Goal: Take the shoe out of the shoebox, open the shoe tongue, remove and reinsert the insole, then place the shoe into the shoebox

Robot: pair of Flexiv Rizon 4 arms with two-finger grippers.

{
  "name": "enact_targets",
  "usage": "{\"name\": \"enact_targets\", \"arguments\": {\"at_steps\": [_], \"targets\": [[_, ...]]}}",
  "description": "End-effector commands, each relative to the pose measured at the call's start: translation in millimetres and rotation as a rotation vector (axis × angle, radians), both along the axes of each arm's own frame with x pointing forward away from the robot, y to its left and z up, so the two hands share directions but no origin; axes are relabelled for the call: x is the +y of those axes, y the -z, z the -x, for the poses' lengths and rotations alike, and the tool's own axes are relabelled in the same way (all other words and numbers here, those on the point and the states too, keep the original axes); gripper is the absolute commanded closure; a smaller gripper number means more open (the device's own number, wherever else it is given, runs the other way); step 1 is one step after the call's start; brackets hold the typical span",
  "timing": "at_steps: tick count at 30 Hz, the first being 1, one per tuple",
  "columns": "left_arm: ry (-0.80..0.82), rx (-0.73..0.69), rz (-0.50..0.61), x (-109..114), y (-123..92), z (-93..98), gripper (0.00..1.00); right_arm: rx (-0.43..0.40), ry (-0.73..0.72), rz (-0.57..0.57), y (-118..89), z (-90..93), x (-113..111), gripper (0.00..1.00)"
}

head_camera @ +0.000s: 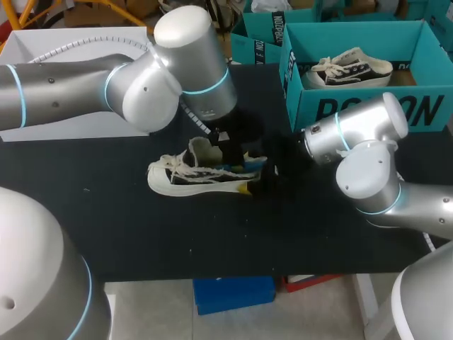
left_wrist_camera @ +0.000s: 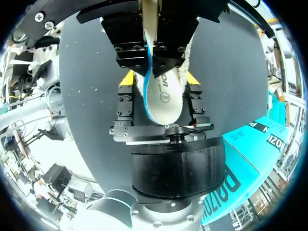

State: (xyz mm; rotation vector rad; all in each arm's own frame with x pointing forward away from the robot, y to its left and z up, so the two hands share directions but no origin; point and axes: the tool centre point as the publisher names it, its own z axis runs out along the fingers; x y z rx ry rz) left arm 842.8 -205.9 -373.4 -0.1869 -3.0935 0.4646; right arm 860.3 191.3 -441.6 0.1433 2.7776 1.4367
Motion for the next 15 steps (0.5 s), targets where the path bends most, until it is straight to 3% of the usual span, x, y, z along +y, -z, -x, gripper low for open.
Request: {"name": "enact_targets", "arguments": {"at_steps": [1,15], "targets": [[0.052,0.038,0.031,12,-12,2.8,1.00,0.000,0.001,0.000,1,-0.6,2,1.00],[0.141,0.166,0.242,18,-73,27.2,1.00,0.000,0.001,0.000,1,-0.6,2,1.00]]}}
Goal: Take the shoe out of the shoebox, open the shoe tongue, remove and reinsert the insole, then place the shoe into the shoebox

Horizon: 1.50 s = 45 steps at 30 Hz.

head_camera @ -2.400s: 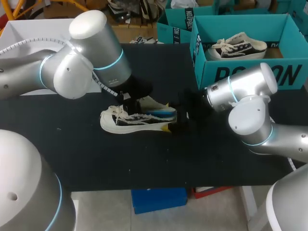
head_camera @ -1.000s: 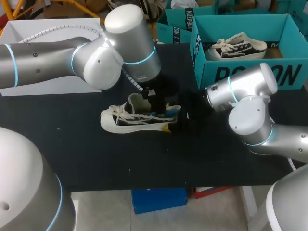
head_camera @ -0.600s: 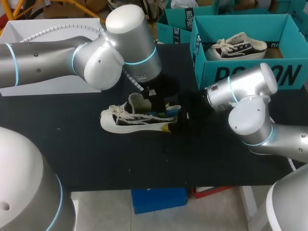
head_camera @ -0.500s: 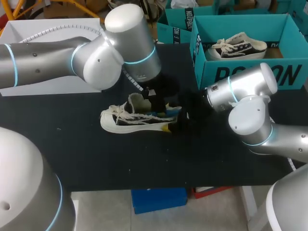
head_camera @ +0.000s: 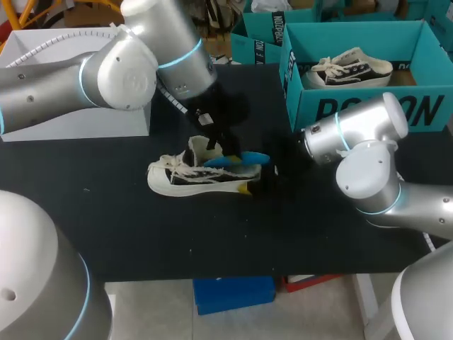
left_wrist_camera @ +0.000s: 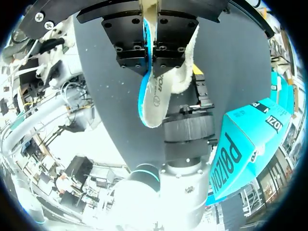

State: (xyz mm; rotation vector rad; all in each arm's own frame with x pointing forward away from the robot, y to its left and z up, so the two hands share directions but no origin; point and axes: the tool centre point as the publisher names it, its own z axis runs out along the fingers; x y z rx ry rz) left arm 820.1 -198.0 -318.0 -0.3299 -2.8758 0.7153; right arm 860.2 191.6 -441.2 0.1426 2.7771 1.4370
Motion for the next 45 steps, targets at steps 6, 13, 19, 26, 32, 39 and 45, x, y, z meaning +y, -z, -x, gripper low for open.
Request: {"name": "enact_targets", "arguments": {"at_steps": [6,13,19,26,32,39,45], "targets": [[0.038,0.122,0.202,2,-56,6.6,1.00,0.000,0.002,0.001,1,-0.8,2,1.00],[0.012,0.213,0.372,-7,-108,9.0,1.00,0.000,0.002,0.001,1,-0.8,2,1.00],[0.032,0.270,0.519,-15,-147,12.4,1.00,0.000,0.002,0.001,1,-0.8,2,1.00],[0.074,0.354,0.714,-13,-177,15.0,1.00,0.000,0.002,0.001,1,-0.8,2,1.00],[0.110,0.406,0.754,-10,-185,18.5,1.00,0.000,0.002,0.001,1,-0.8,2,1.00],[0.110,0.406,0.754,-10,-185,18.5,1.00,0.000,0.002,0.001,1,-0.8,2,1.00],[0.110,0.406,0.754,-10,-185,18.5,1.00,0.000,0.002,0.001,1,-0.8,2,1.00]]}}
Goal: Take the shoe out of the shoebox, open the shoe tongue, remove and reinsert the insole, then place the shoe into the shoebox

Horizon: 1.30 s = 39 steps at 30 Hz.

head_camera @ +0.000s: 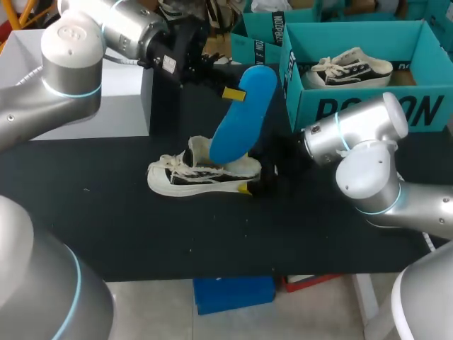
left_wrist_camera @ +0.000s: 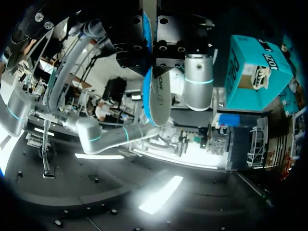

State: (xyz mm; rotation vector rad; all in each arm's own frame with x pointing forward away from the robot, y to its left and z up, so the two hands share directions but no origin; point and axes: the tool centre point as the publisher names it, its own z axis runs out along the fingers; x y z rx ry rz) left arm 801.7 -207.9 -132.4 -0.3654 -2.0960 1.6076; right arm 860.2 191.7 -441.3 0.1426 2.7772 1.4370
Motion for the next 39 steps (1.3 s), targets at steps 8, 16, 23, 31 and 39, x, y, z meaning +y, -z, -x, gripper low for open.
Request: {"name": "enact_targets", "arguments": {"at_steps": [8,16,23,31,39], "targets": [[-0.001,-0.002,0.000,-1,1,0.0,1.00,0.000,0.002,0.001,1,-0.8,2,1.00],[-0.130,0.134,0.130,9,-19,-5.3,1.00,0.000,0.002,0.001,1,-0.8,2,1.00],[-0.255,0.195,0.180,26,-42,-6.1,1.00,0.000,0.002,0.001,1,-0.8,2,1.00],[-0.330,0.212,0.210,35,-57,1.4,1.00,0.000,0.002,0.001,1,-0.8,2,1.00],[-0.351,0.253,0.244,40,-66,6.3,1.00,0.000,0.002,0.001,1,-0.8,2,1.00]]}}
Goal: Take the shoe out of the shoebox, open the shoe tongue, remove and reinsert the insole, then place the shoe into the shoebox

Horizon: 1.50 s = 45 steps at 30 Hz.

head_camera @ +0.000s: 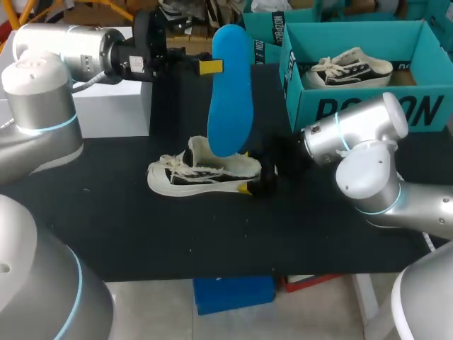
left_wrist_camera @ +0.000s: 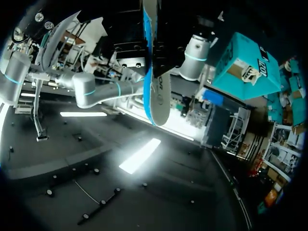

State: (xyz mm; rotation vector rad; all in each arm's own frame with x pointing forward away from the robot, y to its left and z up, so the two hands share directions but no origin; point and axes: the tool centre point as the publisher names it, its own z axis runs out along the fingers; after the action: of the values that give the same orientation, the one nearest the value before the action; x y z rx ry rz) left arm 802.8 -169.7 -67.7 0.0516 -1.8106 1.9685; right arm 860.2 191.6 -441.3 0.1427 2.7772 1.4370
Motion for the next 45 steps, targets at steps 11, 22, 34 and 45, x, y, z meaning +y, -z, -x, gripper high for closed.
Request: {"name": "enact_targets", "arguments": {"at_steps": [11,22,34,45], "targets": [[-0.043,0.001,0.014,-1,-13,14.4,1.00,0.000,0.002,0.001,1,-0.7,2,1.00],[0.015,-0.051,0.036,-4,-20,24.1,1.00,0.000,0.002,0.001,1,-0.7,2,1.00],[0.040,-0.070,0.060,-3,-36,40.6,1.00,0.000,0.002,0.001,1,-0.7,2,1.00],[0.005,-0.087,0.060,1,-47,51.0,1.00,0.000,0.002,0.001,1,-0.7,2,1.00]]}}
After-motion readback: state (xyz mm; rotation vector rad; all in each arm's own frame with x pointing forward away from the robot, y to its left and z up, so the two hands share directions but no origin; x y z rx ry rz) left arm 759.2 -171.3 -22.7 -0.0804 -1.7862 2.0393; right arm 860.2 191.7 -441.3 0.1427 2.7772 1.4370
